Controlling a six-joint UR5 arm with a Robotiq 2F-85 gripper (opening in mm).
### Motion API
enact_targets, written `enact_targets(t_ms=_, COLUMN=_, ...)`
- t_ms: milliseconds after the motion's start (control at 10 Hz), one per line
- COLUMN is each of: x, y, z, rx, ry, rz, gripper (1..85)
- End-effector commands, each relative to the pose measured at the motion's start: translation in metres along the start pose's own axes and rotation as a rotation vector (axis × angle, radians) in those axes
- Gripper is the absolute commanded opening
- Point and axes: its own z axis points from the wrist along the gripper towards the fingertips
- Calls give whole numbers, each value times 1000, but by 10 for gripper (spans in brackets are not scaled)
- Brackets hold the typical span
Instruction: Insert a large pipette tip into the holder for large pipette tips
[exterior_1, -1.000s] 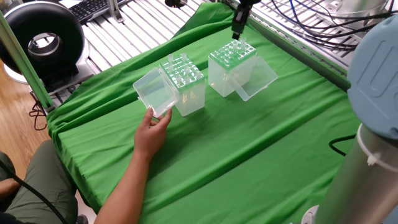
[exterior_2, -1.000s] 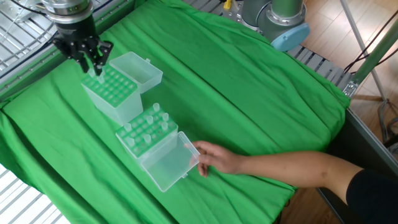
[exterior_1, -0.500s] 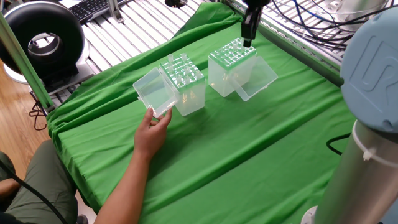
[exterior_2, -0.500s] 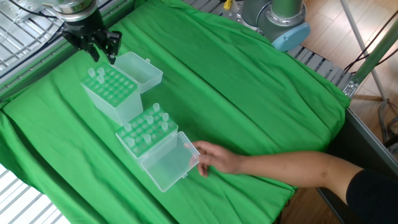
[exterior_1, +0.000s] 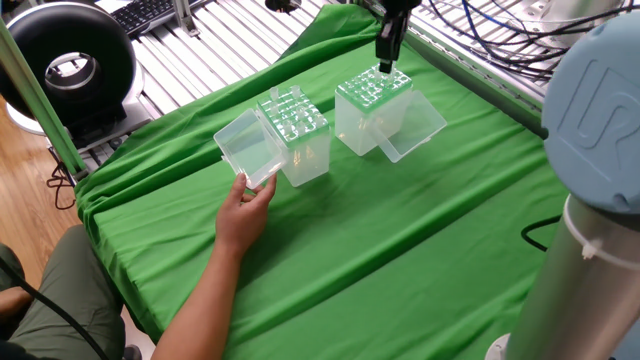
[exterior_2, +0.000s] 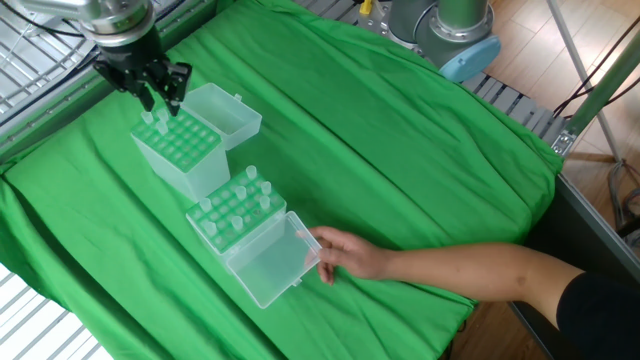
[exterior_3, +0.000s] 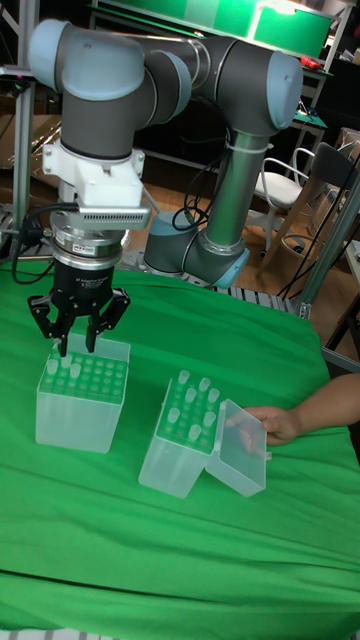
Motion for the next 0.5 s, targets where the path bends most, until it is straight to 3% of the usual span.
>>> enact_targets(t_ms=0, x=-21, y=-5, z=-2, rx=12, ry=-40, rz=4, gripper=380)
enact_targets(t_ms=100, x=-29, y=-9, z=3, rx=15, ry=-50, rz=3, gripper=380)
enact_targets(t_ms=400, x=-30, y=-9, z=14, rx=10, ry=-61, rz=6, gripper=370)
